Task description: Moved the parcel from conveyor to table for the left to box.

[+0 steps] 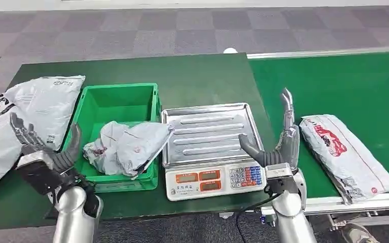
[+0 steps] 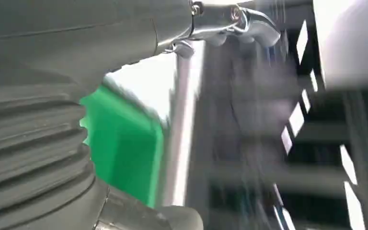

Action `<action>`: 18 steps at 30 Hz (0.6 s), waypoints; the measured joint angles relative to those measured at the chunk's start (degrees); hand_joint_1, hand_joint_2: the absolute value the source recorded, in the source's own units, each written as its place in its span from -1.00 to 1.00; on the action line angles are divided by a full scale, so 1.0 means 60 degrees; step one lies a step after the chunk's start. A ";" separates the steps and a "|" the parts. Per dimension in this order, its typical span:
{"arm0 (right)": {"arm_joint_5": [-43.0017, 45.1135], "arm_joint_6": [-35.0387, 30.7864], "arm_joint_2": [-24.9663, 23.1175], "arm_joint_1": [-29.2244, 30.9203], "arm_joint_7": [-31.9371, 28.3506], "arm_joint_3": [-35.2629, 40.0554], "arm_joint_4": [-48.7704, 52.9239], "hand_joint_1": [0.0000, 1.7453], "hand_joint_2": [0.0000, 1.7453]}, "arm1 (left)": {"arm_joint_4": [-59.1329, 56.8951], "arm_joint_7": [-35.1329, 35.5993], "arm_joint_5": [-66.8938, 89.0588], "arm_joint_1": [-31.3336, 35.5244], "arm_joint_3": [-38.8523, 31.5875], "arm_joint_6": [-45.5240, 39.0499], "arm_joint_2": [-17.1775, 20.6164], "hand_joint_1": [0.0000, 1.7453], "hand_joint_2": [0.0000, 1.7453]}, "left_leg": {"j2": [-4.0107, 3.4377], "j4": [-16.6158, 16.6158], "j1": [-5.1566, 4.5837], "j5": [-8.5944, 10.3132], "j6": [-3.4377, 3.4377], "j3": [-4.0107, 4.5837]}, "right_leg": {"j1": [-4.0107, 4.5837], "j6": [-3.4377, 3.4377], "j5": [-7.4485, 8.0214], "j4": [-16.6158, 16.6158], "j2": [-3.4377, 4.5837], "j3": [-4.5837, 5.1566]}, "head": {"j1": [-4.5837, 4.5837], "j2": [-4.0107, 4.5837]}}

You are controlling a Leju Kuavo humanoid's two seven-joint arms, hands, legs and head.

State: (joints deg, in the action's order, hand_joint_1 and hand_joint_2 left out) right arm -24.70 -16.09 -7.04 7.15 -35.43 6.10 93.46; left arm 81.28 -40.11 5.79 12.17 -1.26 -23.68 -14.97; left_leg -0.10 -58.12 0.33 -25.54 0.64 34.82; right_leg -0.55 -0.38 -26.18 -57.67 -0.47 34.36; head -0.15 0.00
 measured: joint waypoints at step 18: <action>-0.2412 -0.1989 0.1330 0.2016 0.2394 -0.3669 -0.5039 -1.00 1.00 | 0.0588 -0.0007 0.0150 -0.0343 0.2268 0.2693 0.0488 -1.00 1.00 | 0.0030 -0.0010 -0.0018 0.0010 -0.0014 -0.0002 | -0.0014 -0.0018 0.0014 0.0006 -0.0027 -0.0013 | 0.0000 0.0000</action>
State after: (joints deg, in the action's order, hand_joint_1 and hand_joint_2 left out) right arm -39.17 -28.02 0.94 19.24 -21.07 -15.92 63.23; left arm 84.80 -40.15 6.69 10.11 12.35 -7.52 -12.04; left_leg 0.08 -58.17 0.23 -25.48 0.56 34.80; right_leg -0.63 -0.48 -26.09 -57.63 -0.64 34.28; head -0.15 0.00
